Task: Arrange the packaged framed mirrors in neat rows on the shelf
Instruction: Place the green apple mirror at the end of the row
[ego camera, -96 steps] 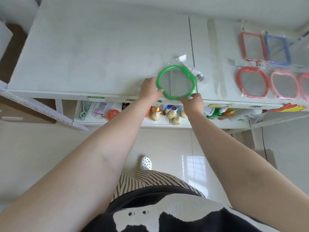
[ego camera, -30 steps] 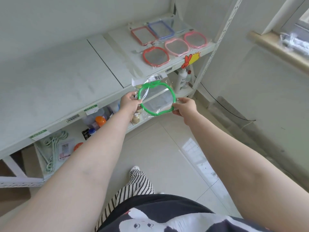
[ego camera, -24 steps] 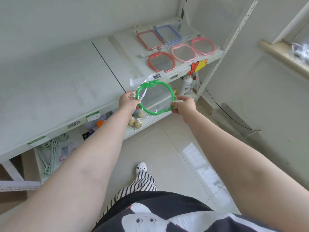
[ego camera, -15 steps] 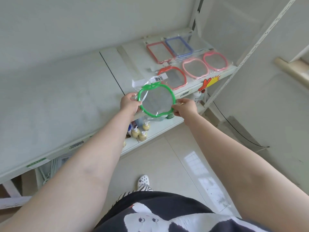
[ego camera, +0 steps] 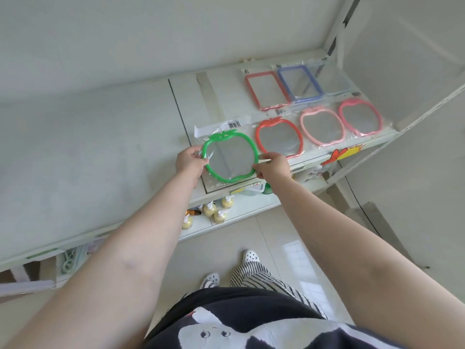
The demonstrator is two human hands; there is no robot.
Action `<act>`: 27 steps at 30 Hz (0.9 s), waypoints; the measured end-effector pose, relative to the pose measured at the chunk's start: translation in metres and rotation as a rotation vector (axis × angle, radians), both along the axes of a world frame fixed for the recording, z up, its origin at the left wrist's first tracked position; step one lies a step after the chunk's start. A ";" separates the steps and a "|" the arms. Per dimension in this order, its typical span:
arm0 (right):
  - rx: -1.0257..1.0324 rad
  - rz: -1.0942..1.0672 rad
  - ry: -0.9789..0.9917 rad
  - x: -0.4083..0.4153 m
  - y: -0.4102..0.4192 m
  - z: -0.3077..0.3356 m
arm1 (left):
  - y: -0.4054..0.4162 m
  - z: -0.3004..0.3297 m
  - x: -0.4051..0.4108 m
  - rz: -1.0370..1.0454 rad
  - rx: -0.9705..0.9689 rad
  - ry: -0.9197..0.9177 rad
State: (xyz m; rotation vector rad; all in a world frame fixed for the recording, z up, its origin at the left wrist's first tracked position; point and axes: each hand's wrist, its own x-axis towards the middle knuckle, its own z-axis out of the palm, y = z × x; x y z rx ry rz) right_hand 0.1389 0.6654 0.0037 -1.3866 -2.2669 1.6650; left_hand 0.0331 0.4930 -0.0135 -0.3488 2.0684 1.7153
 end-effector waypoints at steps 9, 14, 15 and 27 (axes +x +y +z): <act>0.130 0.331 -0.074 -0.035 0.047 -0.016 | 0.033 -0.022 -0.019 0.071 -0.149 0.015; 0.204 0.459 -0.087 -0.033 0.057 -0.020 | 0.035 -0.035 -0.011 0.086 -0.192 0.025; 0.212 0.478 -0.079 -0.033 0.059 -0.019 | 0.034 -0.035 -0.011 0.083 -0.209 0.038; 0.785 0.595 -0.111 -0.036 0.103 -0.028 | 0.070 -0.024 0.011 -0.471 -0.914 0.468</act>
